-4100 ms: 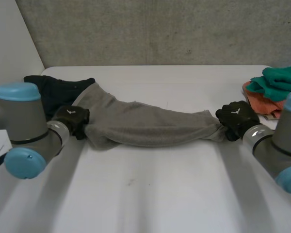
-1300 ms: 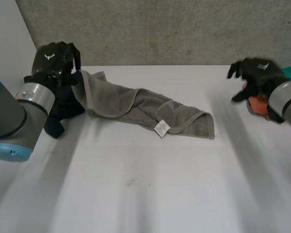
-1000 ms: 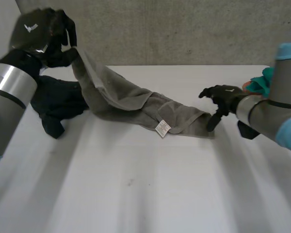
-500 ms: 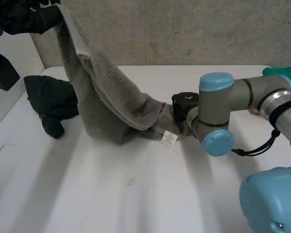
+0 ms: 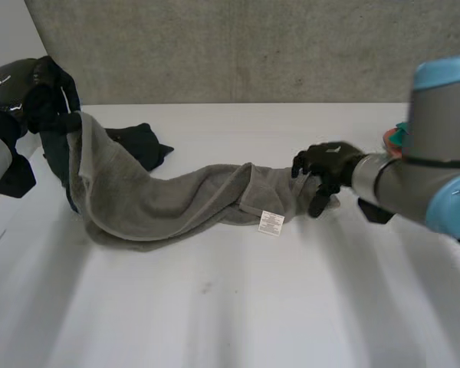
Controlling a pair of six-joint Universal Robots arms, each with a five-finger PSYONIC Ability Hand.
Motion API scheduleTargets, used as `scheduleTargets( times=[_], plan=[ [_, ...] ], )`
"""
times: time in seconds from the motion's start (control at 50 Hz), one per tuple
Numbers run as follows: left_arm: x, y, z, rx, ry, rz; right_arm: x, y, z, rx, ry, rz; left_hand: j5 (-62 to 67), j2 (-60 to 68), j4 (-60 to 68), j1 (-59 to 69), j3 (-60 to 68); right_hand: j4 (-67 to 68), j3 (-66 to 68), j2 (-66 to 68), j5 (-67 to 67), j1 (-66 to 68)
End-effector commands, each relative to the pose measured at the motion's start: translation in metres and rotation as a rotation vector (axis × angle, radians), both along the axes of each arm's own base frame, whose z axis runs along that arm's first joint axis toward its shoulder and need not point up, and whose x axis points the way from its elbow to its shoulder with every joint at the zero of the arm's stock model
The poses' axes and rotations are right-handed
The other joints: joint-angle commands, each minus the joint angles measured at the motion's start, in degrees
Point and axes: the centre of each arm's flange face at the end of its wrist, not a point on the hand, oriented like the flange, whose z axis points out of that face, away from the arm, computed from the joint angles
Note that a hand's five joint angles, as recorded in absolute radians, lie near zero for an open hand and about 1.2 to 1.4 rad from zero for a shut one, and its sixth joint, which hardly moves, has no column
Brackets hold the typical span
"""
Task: Fold the laundry.
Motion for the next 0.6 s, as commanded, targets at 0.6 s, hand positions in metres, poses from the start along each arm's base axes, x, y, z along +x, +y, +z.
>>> scheduleTargets(
  times=[0.6],
  plan=[
    [0.016, 0.019, 0.023, -0.073, 0.017, 0.016, 0.032, -0.030, -0.001, -0.059, -0.129, -0.184, 13.53, 11.40, 11.45, 14.04, 11.83, 51.00, 51.07, 51.16, 52.47, 50.58]
  ],
)
